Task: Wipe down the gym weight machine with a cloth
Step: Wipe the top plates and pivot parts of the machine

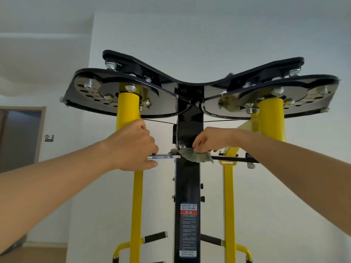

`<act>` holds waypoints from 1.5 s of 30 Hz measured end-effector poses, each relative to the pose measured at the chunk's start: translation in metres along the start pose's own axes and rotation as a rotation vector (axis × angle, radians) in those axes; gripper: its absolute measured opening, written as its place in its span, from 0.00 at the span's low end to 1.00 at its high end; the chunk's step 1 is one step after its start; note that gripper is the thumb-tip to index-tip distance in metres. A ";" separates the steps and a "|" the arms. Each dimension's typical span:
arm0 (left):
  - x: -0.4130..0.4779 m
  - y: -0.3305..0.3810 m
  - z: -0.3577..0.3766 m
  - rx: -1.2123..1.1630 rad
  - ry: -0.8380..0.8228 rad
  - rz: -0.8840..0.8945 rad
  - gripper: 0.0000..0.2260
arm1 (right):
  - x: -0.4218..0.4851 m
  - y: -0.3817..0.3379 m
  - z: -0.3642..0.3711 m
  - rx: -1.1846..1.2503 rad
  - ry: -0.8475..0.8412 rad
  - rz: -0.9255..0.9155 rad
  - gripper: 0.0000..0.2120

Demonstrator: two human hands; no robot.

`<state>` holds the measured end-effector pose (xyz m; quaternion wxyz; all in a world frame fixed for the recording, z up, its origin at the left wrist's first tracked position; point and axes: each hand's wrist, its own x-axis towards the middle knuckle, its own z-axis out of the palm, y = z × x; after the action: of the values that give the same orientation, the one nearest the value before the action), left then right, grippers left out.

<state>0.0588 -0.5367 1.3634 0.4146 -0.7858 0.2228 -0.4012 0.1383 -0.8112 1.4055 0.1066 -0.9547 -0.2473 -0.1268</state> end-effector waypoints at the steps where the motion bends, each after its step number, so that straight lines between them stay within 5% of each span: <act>1: -0.005 0.001 0.004 0.008 0.034 -0.004 0.25 | 0.001 -0.004 0.005 0.052 -0.006 -0.044 0.13; 10: -0.006 0.006 0.011 -0.100 0.127 -0.129 0.22 | 0.025 -0.022 0.034 0.248 -0.033 -0.132 0.11; 23: -0.009 0.006 0.008 -0.136 0.203 -0.101 0.26 | -0.003 0.011 -0.008 -0.250 -0.089 0.209 0.10; 30: -0.007 0.008 0.007 -0.147 0.179 -0.121 0.26 | 0.008 -0.016 0.028 -0.070 0.062 -0.092 0.11; 45: -0.008 0.007 0.005 -0.186 0.166 -0.113 0.25 | -0.051 0.016 -0.010 -0.458 -0.009 0.177 0.13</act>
<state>0.0587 -0.5325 1.3527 0.2967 -0.7963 0.2481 -0.4651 0.1016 -0.8502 1.3978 -0.1031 -0.9724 -0.1282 -0.1655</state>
